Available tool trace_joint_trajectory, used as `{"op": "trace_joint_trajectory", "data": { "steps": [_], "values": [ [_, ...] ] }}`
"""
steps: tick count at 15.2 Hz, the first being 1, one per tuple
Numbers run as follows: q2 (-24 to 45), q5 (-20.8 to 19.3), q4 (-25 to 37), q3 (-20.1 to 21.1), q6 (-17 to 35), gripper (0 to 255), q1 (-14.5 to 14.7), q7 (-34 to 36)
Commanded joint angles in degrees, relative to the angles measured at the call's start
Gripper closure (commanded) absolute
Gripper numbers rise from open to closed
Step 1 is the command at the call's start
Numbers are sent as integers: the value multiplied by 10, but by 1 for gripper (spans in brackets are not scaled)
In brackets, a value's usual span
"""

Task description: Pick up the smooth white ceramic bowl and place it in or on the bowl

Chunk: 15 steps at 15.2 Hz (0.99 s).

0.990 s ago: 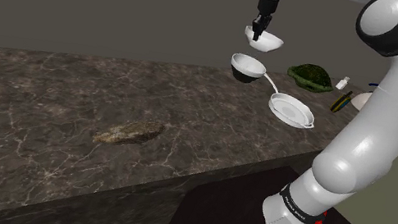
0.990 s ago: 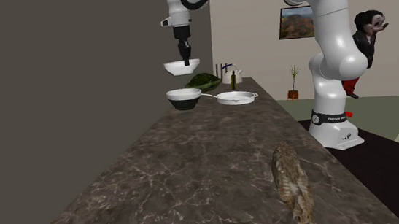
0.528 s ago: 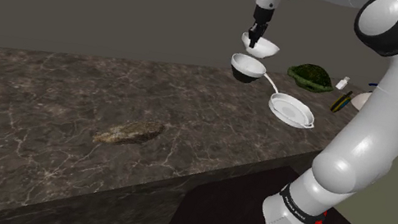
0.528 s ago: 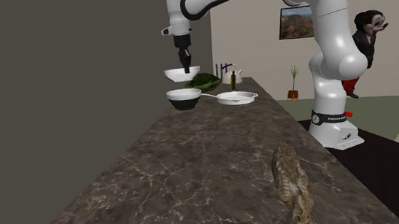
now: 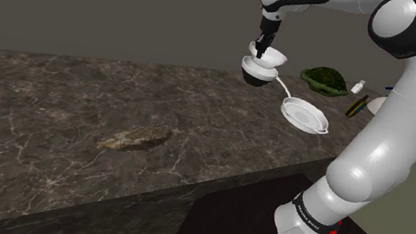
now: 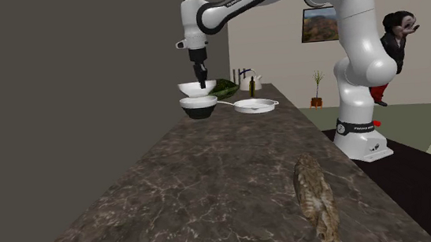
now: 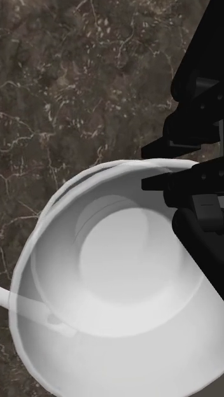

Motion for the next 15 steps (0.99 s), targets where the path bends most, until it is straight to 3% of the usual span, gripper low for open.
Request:
{"op": "trace_joint_trajectory", "data": {
  "steps": [1,10,11,15],
  "values": [
    [1,-1,-14,0,16,255,0,2],
    [3,-1,-21,0,24,255,0,4],
    [3,-1,-21,0,24,0,-1,4],
    [3,-1,-21,0,24,0,-1,4]
  ]
}}
